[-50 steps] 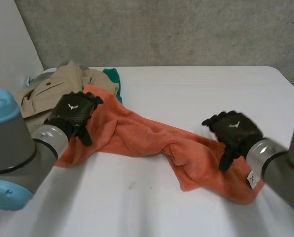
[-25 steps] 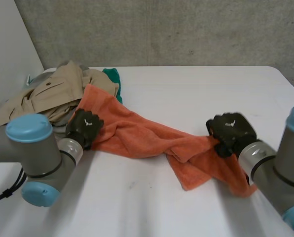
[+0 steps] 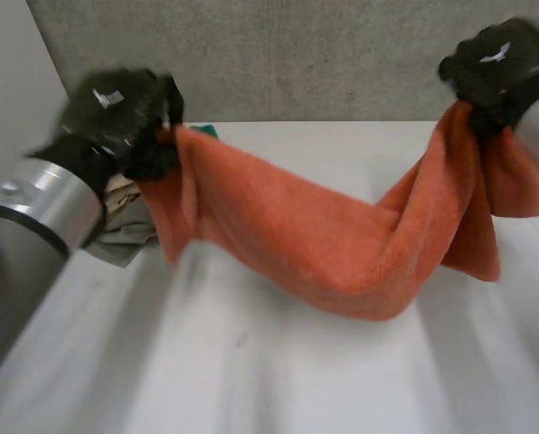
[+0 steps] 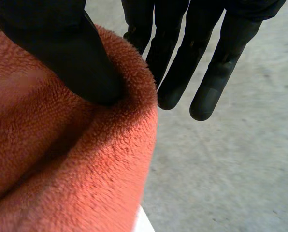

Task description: Fold the laundry.

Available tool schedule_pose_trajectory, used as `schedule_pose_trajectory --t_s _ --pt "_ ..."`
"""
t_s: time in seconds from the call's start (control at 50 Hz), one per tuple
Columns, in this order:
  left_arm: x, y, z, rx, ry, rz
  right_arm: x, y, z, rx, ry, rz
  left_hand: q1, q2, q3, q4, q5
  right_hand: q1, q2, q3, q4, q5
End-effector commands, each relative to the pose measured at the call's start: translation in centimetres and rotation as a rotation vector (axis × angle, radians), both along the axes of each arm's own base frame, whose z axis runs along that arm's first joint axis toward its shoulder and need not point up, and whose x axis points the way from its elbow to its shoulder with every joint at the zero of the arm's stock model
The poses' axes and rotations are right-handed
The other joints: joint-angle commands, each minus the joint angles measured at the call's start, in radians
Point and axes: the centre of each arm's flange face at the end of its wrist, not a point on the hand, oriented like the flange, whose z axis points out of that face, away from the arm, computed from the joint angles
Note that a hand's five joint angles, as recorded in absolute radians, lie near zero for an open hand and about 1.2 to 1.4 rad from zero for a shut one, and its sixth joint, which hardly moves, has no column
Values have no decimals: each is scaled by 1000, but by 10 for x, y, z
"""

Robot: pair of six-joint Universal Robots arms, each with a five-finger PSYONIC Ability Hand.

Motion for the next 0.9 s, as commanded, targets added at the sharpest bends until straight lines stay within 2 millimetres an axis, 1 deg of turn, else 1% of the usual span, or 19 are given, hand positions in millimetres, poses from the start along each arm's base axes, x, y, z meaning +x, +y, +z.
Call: schedule_pose_trajectory --t_s 0.02,0.06,0.08,0.1,0.12,0.14,0.16,0.18,0.2,0.24,0.26,0.28,0.34,0.4,0.5,0.62,0.68,0.78,0.9 --pt "-30 -38 -105 286 -85 -11 35 -52 -86 -5 128 62 260 200 208 199 242 278 224 205 199 236" --pt "-36 -48 -122 319 -98 -8 42 -70 -114 -47 149 62 260 200 208 199 242 278 224 205 199 236" --pt "-39 -53 -129 330 -102 -7 44 -75 -123 -60 152 62 260 200 208 199 242 157 103 84 78 115" --pt "-43 -64 -140 342 -105 0 46 -82 -133 -88 147 56 260 200 208 199 242 -248 -302 -321 -327 -290" --pt "-44 -70 -143 339 -104 6 47 -84 -136 -103 142 49 260 200 208 199 242 -430 -484 -503 -509 -472" --pt "-45 -75 -143 332 -101 13 48 -91 -138 -148 121 26 235 174 182 173 216 -789 -843 -862 -868 -831" --pt "-46 -84 -137 303 -85 32 47 -92 -137 -164 112 14 -51 -111 -103 -112 -69 -929 -983 -1002 -1008 -971" --pt "-46 -86 -133 293 -77 39 45 -95 -137 -176 89 -20 -202 -262 -254 -263 -220 -944 -998 -1017 -1023 -986" --pt "-45 -92 -128 270 -64 53 42 -96 -138 -171 75 -36 -488 -548 -540 -549 -506 -944 -998 -1017 -1023 -986" --pt "-43 -97 -122 247 -51 63 33 -92 -136 -116 4 -77 -710 -771 -762 -771 -728 -944 -998 -1017 -1023 -986" --pt "-41 -97 -111 220 -36 65 32 -91 -134 -109 -7 -79 -845 -905 -897 -906 -863 -944 -998 -1017 -1023 -986" --pt "-37 -96 -99 198 -24 69 26 -81 -118 -80 -63 -78 -901 -962 -954 -963 -919 -944 -998 -1017 -1023 -986" --pt "-31 -84 -79 165 -11 63 13 -55 -85 -14 -134 -56 -914 -974 -966 -975 -932 -944 -998 -1017 -1023 -986" --pt "-25 -61 -68 156 -15 23 -7 -35 -72 91 -139 -38 -902 -962 -954 -963 -920 -944 -998 -1017 -1023 -986" --pt "-14 -22 -58 151 -24 -53 -35 -20 -90 338 -112 -36 -870 -930 -922 -931 -888 -902 -956 -975 -981 -944" --pt "-1 13 -88 142 -139 -88 -66 -6 -118 598 -134 -76 -726 -786 -778 -787 -744 -632 -685 -705 -711 -673" --pt "-2 20 -107 99 -216 -107 -67 -5 -128 617 -140 -69 -641 -701 -693 -702 -659 -590 -644 -663 -669 -632" --pt "-13 21 -144 91 -331 -153 -65 -16 -167 630 -164 -63 -641 -701 -693 -702 -659 -567 -621 -640 -646 -609" --pt "-19 6 -170 110 -414 -163 -64 -30 -188 624 -216 -66 -658 -719 -710 -719 -676 -549 -603 -622 -628 -591"
